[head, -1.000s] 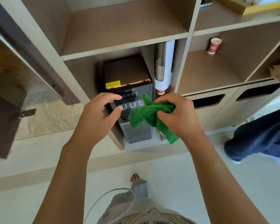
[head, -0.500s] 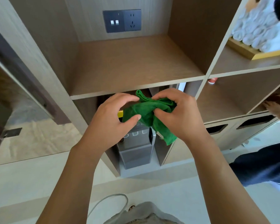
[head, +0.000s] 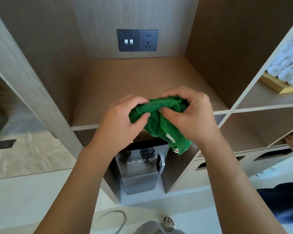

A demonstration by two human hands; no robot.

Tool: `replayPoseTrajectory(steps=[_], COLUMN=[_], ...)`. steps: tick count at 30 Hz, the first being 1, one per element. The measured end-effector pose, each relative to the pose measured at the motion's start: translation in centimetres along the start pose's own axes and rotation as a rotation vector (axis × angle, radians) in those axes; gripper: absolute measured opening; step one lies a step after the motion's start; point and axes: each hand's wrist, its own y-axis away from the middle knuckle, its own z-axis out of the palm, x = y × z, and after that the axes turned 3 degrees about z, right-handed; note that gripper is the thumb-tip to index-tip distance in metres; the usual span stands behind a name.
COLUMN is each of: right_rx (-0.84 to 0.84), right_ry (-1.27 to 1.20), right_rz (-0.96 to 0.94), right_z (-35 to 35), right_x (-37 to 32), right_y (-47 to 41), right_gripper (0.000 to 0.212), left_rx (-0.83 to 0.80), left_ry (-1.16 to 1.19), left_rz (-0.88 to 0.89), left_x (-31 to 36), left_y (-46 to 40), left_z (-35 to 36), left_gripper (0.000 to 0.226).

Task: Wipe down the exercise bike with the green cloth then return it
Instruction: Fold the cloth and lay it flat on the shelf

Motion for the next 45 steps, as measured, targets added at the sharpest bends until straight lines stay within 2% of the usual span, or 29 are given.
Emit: replayPoseTrajectory(steps=[8,17,21,24,27,30,33,35,37,41,45], right_rx=[-0.156,-0.127,-0.047,-0.001,0.004,-0.103,-0.207,-0.352,-0.429,-0.300,-0.110], right_ry=[-0.183,-0.193,-0.125,0.047,0.159,0.142,0.078,0.182,0.245,0.163,0.063], right_rz=[-0.091,-0.105,-0.076,-0.027,0.003,-0.019,-0.064,-0.088,-0.132,-0.204,-0.205], right_z=[-3.0,-3.2,-3.2,-2.2,-0.6,1.1,1.9,2.3,2.7,2.5,2.0], right_x=[3.2,5.2,6.2,7.5,9.5,11.7,12.0,12.1,12.3,12.1,10.5], right_y=[-8.5,-15.3,-18.3,-19.8,-19.7,-19.2,-19.2,-19.1,-18.8,-18.9,-18.3], right_gripper=[0.025,0.016,0.007,0.006,0.001,0.008,0.025,0.037,0.031,0.002,0.016], left_rx=[0.195,0.289,0.303,0.305,0.298,0.145,-0.027,-0.014,0.011,0.084,0.196], left_ry=[-0.118,-0.222,-0.279,-0.364,-0.371,-0.276,-0.342,-0.348,-0.348,-0.320,-0.390], left_rz=[0.044,-0.019,-0.050,-0.092,-0.118,-0.117,-0.242,-0.259,-0.240,-0.155,-0.093], left_x=[-1.4,-3.9,-5.1,-6.3,-6.6,-6.5,-7.3,-8.0,-8.3,-7.9,-6.0], left_y=[-6.3,-8.9,-9.7,-10.2,-10.5,-10.6,-10.6,-10.6,-10.7,-10.5,-11.0], left_z=[-0.7,-2.9,-4.2,-4.4,-3.3,-0.9,1.4,2.1,2.3,1.4,-0.1], left_gripper=[0.025,0.029,0.033,0.039,0.032,0.022,0.029,0.023,0.015,0.009,0.008])
